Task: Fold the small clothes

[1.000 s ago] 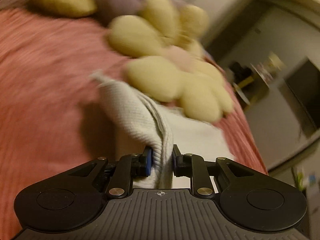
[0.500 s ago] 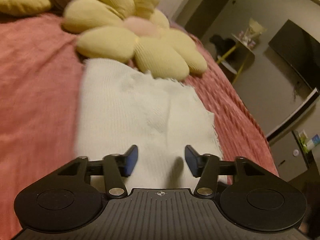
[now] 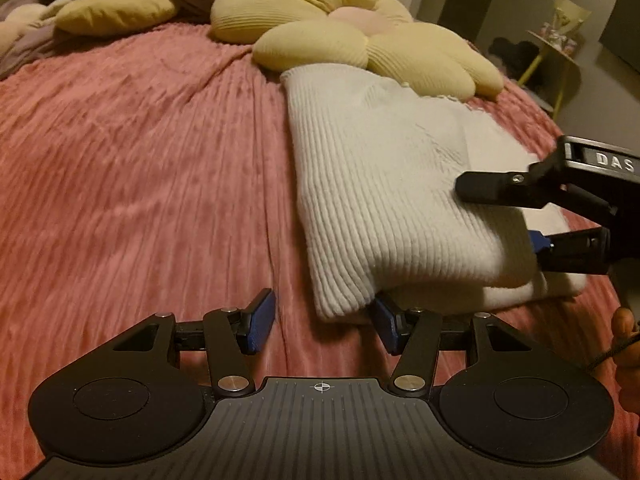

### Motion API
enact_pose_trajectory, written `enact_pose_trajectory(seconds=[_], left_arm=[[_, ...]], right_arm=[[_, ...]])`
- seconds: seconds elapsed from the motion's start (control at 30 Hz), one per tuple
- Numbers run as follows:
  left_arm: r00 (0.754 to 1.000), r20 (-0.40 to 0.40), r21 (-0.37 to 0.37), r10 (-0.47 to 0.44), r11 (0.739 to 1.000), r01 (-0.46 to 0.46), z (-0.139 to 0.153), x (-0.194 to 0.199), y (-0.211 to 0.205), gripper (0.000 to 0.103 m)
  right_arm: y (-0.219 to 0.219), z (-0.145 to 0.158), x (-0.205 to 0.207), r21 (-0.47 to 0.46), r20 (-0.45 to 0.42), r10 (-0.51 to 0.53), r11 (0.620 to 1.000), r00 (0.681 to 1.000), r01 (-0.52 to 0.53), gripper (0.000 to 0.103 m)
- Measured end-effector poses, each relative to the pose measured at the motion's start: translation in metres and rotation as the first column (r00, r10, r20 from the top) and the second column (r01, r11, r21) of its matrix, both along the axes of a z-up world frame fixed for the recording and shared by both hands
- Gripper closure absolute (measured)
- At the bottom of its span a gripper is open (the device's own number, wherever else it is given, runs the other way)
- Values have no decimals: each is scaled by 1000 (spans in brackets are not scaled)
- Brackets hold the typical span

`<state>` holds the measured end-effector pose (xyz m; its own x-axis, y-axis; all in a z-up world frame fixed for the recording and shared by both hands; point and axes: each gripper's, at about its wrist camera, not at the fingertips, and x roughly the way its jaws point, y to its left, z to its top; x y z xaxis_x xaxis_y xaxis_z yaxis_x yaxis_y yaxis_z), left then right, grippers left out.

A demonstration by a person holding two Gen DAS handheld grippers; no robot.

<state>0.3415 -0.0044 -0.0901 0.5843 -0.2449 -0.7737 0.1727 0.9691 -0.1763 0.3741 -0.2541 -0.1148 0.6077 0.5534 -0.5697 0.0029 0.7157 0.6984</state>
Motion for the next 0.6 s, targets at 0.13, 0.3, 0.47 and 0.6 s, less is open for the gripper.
enact_pose_trajectory(seconds=[0.13, 0.3, 0.47, 0.6], left_arm=[[1000, 2, -5, 14, 1000, -14, -2, -1, 0, 44], [1000, 2, 1, 14, 1000, -14, -3, -1, -2, 43], [1000, -3, 1, 20, 1000, -20, -1, -1, -2, 43], [999, -8, -17, 38, 999, -39, 3, -1, -1, 42]], right_arm=[[9, 6, 8, -18, 32, 26, 1000, 999, -26, 67], [12, 3, 15, -7, 24, 28, 1000, 999, -28, 60], [10, -5, 24, 62, -19, -7, 998, 1000, 9, 70], [23, 33, 10, -180, 139, 19, 984, 990, 6, 82]])
